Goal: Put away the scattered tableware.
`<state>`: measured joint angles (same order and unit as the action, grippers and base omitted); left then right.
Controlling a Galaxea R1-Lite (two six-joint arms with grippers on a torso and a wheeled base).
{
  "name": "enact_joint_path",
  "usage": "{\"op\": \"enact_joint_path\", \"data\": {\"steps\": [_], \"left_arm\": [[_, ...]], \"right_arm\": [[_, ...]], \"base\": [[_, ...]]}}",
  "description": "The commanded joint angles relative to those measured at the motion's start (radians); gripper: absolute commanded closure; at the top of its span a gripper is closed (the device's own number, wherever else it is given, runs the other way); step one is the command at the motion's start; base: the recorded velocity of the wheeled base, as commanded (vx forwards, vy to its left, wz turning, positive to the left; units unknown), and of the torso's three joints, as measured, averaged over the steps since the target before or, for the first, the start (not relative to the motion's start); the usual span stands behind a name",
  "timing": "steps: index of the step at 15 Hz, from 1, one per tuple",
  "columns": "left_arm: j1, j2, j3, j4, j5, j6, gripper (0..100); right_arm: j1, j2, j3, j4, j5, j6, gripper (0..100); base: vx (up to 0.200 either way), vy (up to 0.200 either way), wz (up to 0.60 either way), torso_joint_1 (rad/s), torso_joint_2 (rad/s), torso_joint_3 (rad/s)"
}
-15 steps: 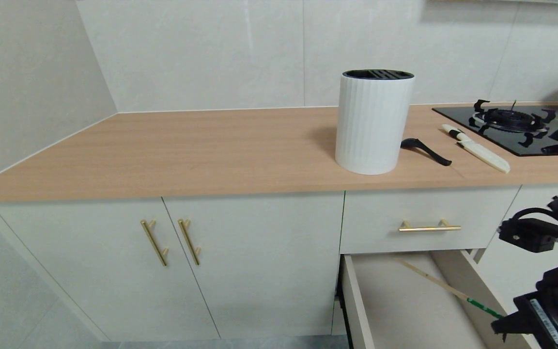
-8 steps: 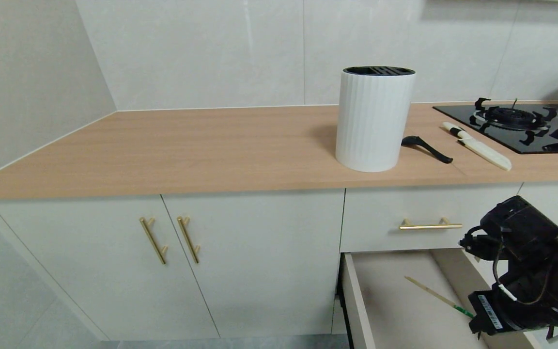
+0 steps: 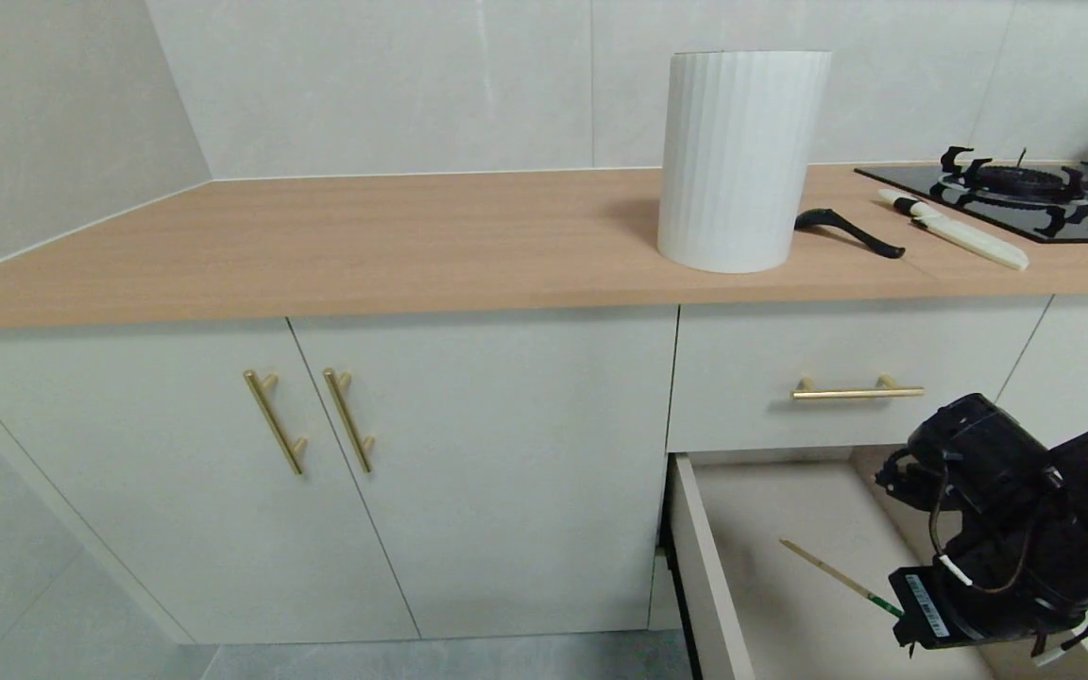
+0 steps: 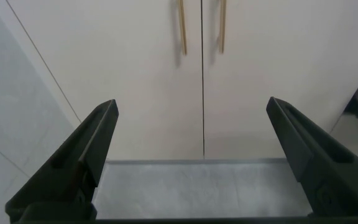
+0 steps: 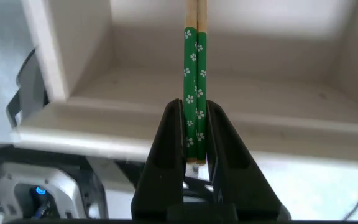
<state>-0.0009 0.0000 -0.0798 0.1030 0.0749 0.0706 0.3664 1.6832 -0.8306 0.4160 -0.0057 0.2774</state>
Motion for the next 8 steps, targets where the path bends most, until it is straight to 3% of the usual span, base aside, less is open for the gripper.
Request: {"op": "enact_joint_path", "data": {"steps": [1,4,8], "left_arm": [[-0.001,0.002,0.0,0.0,0.0,0.0,0],[0.001,0.002,0.0,0.0,0.0,0.0,0],[-0.001,0.002,0.0,0.0,0.0,0.0,0]], "right_arm": [[0.0,0.003,0.011,-0.008,0.0,0.0,100],[0.0,-0.014,0.024,-0.068,0.0,0.002,100],[0.003,-0.002,0.039,-0.158,0.003,0.002,100]], "base": [[0.0,0.0,0.0,-0.046,0.45,0.398],[0.0,0.0,0.0,-0.015,0.18,0.165],[0.0,0.0,0.0,0.002,0.02,0.012]]}}
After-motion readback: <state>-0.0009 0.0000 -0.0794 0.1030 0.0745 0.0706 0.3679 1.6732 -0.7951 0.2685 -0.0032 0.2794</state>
